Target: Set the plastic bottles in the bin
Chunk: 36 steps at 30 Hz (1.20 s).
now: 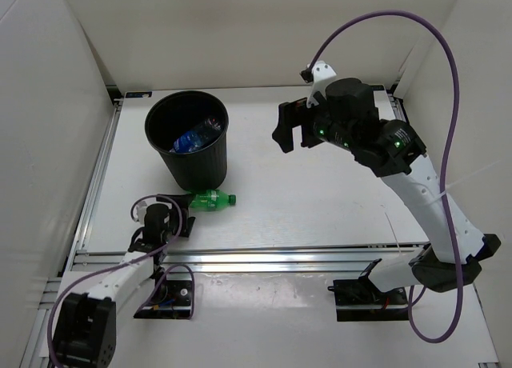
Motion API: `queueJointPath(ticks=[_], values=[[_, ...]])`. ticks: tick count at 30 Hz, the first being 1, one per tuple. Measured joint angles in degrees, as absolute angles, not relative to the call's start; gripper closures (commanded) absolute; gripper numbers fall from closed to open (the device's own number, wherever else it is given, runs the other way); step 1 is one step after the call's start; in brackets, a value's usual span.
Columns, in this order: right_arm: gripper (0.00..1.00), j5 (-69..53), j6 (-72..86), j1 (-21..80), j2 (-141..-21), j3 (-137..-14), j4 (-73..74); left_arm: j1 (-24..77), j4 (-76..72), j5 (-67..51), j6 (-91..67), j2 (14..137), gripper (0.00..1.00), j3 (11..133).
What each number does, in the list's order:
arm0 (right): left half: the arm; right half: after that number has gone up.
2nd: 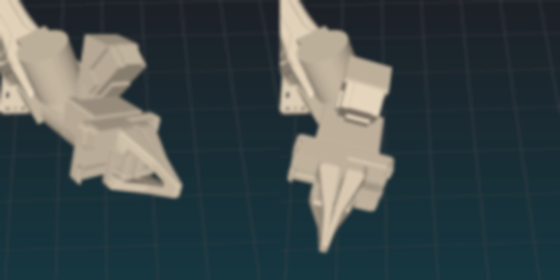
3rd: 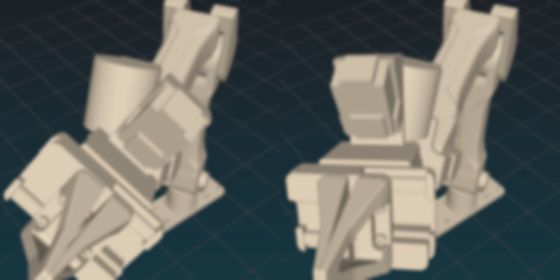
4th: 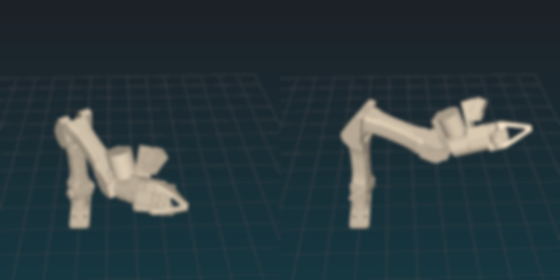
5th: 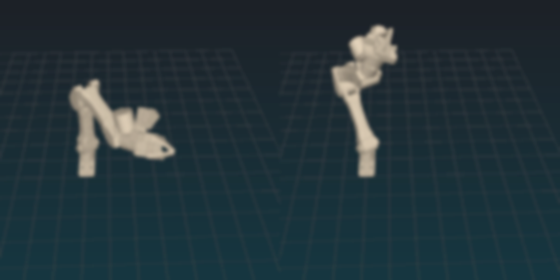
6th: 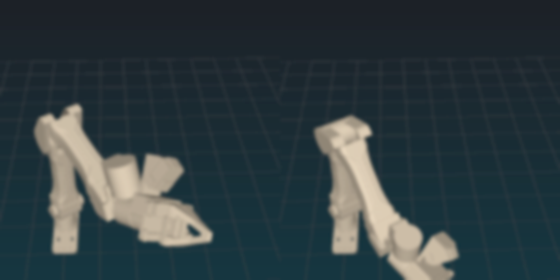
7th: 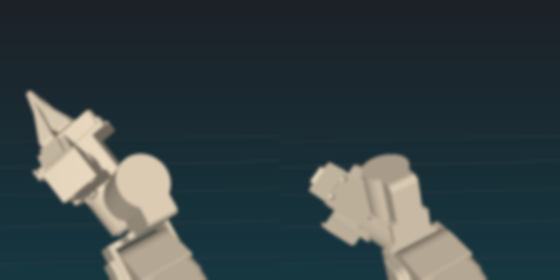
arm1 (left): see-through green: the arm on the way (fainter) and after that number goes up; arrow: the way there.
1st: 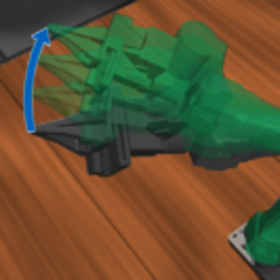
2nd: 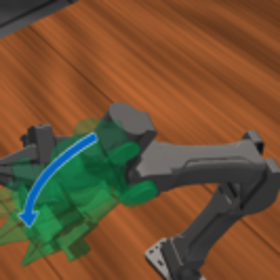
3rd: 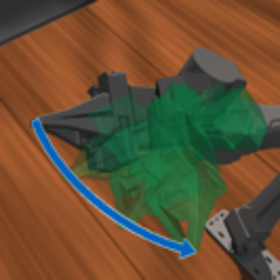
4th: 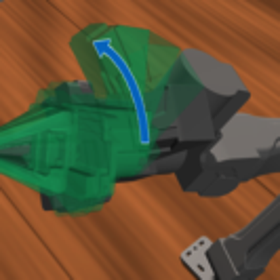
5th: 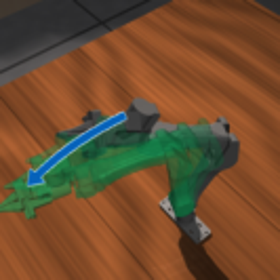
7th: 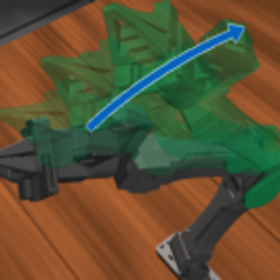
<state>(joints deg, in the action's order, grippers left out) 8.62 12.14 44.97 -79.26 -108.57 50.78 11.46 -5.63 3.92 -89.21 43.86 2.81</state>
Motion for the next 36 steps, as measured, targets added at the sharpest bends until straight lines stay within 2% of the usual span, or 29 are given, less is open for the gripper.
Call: queueJointPath(ticks=[6, 18, 23, 24, 25, 29, 33, 36], values=[[0.00, 8.62, 11.51, 44.97, -80.07, -109.62, 51.57, 12.25, -12.75, 1.61, -85.78, 56.23, 0.00, 7.31], [0.00, 9.13, 9.82, 44.71, -80.07, -109.71, 53.84, 12.88, -15.70, -1.85, -84.42, 69.89, 0.00, 15.05], [0.00, 9.02, 9.50, 44.31, -80.07, -109.71, 53.91, 12.95, -14.98, -2.63, -83.92, 71.72, 0.16, 16.34], [0.00, 8.99, 9.43, 44.29, -80.07, -109.71, 53.91, 12.97, -14.74, -2.79, -83.68, 71.81, 0.26, 16.34], [0.00, 8.91, 9.39, 44.27, -80.07, -109.71, 53.91, 12.97, -14.41, -2.92, -83.50, 71.90, 0.32, 16.34], [0.00, 8.62, 9.21, 44.27, -80.07, -109.71, 53.91, 13.04, -14.17, -4.34, -83.40, 71.20, 0.48, 15.25], [0.00, 8.54, 9.17, 44.27, -79.99, -109.21, 53.67, 13.89, -12.36, -7.46, -83.59, 65.36, 0.51, 11.53], [0.00, 8.12, 9.47, 44.27, -79.96, -107.87, 53.30, 15.97, -4.10, -8.56, -84.07, 53.65, 0.51, 8.84]])
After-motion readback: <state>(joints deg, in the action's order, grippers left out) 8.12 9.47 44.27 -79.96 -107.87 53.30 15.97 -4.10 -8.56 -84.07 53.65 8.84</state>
